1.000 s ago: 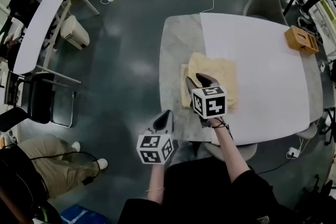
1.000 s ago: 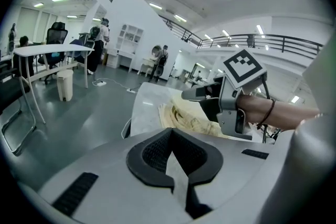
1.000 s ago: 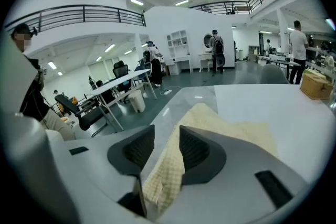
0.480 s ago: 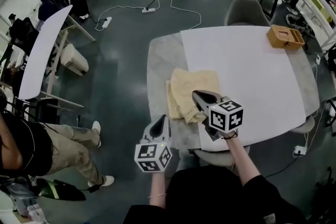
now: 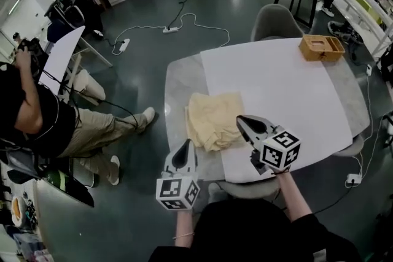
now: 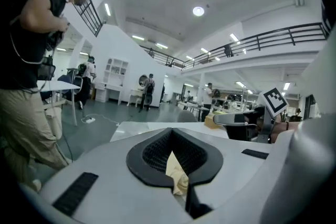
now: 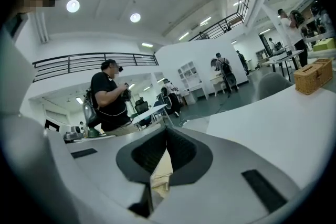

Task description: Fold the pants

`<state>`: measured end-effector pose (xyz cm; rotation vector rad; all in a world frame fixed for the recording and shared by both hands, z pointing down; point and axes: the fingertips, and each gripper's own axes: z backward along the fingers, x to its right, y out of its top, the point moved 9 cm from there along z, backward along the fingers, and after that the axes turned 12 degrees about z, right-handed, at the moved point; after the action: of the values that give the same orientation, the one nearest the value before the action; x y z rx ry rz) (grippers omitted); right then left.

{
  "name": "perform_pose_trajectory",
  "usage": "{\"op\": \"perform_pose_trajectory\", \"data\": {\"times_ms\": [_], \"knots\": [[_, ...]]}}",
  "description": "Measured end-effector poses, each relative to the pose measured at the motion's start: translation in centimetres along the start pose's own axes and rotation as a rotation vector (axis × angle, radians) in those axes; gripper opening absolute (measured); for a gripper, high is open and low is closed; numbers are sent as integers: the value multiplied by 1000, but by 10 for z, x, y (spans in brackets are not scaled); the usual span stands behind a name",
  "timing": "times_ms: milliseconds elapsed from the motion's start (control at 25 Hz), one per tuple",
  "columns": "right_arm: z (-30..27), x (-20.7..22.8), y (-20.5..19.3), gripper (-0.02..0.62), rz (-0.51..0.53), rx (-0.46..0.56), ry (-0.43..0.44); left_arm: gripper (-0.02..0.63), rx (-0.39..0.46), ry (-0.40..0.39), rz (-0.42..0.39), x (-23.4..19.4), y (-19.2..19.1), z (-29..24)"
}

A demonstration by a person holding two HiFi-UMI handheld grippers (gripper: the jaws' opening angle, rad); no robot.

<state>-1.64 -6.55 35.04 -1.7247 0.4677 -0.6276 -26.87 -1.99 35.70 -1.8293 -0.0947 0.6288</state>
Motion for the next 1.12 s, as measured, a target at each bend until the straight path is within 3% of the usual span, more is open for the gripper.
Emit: {"op": "perform_pose_trajectory", "data": {"times_ms": [680,1120], "knots": [[102,22,12,15,42,206,-51,8,183,45,-96,54,8,34],[120,22,11,14,76,234,-84,8,206,85,-131,64,-1,52]]}}
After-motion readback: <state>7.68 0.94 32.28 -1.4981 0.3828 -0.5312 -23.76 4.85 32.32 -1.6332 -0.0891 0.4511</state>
